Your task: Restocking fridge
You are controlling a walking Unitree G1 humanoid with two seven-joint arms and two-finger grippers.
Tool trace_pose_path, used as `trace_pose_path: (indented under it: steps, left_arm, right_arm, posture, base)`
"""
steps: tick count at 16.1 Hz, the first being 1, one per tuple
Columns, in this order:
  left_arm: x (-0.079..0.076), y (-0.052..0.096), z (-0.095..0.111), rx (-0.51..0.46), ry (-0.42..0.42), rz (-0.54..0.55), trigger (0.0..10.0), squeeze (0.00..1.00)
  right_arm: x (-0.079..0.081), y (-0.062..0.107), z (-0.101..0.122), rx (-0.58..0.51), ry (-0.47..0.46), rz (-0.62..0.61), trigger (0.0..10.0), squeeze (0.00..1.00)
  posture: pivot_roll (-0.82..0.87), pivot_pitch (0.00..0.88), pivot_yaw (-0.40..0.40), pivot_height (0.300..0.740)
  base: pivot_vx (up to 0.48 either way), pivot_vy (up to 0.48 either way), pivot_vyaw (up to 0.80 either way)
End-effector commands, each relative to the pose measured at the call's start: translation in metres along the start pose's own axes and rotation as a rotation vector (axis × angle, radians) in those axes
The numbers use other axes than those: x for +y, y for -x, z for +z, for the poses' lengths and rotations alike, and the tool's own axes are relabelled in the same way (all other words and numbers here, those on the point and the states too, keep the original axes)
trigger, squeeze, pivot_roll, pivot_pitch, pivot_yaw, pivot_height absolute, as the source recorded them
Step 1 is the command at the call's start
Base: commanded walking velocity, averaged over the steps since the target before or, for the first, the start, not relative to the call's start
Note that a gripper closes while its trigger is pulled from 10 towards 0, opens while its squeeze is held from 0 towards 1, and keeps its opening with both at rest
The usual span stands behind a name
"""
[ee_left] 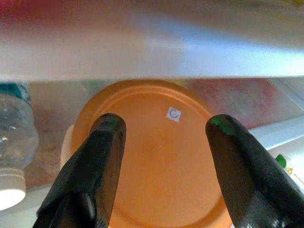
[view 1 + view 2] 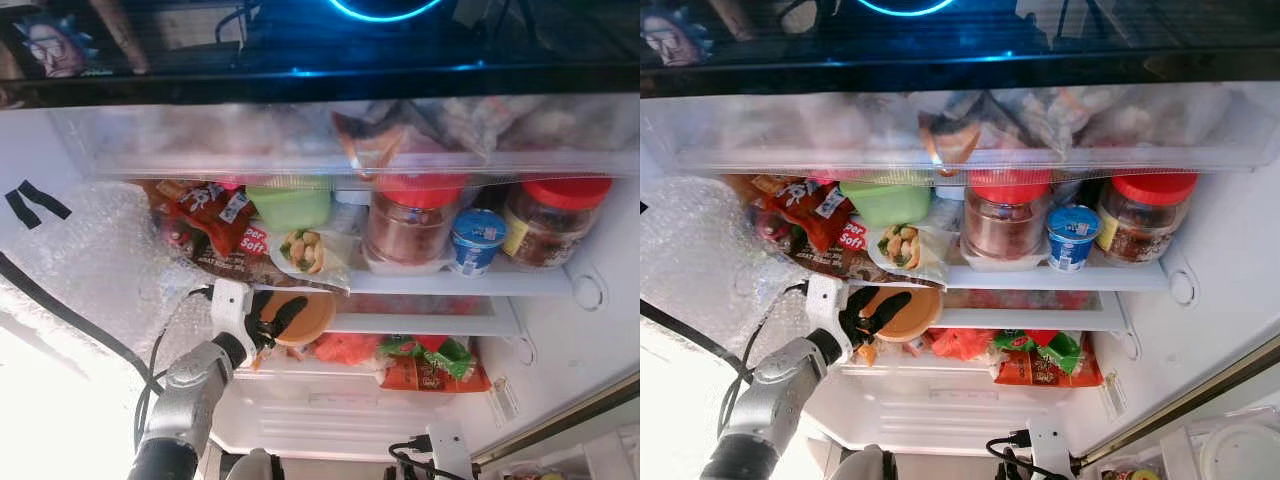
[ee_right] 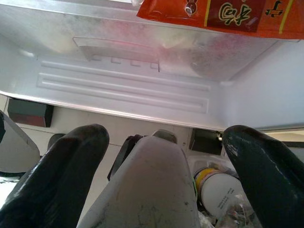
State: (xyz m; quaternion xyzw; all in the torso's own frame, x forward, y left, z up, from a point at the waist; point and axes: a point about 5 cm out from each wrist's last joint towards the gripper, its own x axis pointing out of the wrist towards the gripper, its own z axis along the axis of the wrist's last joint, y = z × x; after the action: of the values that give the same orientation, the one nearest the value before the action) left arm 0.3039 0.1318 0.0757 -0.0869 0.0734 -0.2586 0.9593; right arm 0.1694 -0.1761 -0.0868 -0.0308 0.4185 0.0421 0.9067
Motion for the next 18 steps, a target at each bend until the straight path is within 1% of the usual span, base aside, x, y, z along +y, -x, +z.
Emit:
trace_pose_path:
  steps: [1,5,9,11,12,14,16,18]
  left_arm:
    - [0.001,0.0,-0.004,0.029,-0.015,-0.005,10.0,0.0]
    - [-0.001,-0.005,-0.011,0.066,-0.058,-0.013,10.0,0.0]
    - [-0.001,-0.013,-0.008,0.052,-0.066,0.013,10.0,0.0]
    - [0.0,-0.018,-0.006,0.045,-0.086,0.033,10.0,0.0]
    - [0.002,-0.021,-0.004,0.036,-0.1,0.053,10.0,0.0]
    - [0.004,-0.028,0.003,0.004,-0.1,0.094,10.0,0.0]
    - [0.002,-0.034,0.01,-0.045,-0.104,0.115,10.0,0.0]
    - [0.0,-0.033,0.012,-0.067,-0.122,0.103,10.0,0.0]
  right_arm:
    - [0.002,0.003,-0.014,0.054,-0.003,0.005,10.0,0.0]
    - [0.002,0.003,-0.013,0.053,-0.003,0.006,10.0,0.0]
    - [0.003,0.003,-0.013,0.053,-0.005,0.007,10.0,0.0]
    - [0.003,0.003,-0.014,0.054,-0.005,0.006,10.0,0.0]
    - [0.003,0.003,-0.014,0.053,-0.005,0.007,10.0,0.0]
    - [0.003,0.003,-0.013,0.052,-0.004,0.009,10.0,0.0]
    - [0.003,0.003,-0.013,0.052,-0.002,0.009,10.0,0.0]
    - [0.004,0.003,-0.013,0.05,-0.004,0.007,10.0,0.0]
  posture:
    - [-0.05,0.077,0.043,0.665]
    - [-0.05,0.079,0.044,0.665]
    - [-0.05,0.08,0.044,0.665]
    - [-0.05,0.08,0.045,0.665]
    - [-0.05,0.082,0.045,0.665]
    - [-0.05,0.083,0.045,0.665]
    - [-0.05,0.085,0.044,0.665]
    - [-0.05,0.086,0.046,0.665]
  base:
    - [0.0,0.0,0.0]
    - [0.0,0.0,0.0]
    - [0.0,0.0,0.0]
    - [0.0,0.0,0.0]
    - [0.0,0.0,0.0]
    - [0.0,0.0,0.0]
    - [0.0,0.0,0.0]
    - [0.0,0.0,0.0]
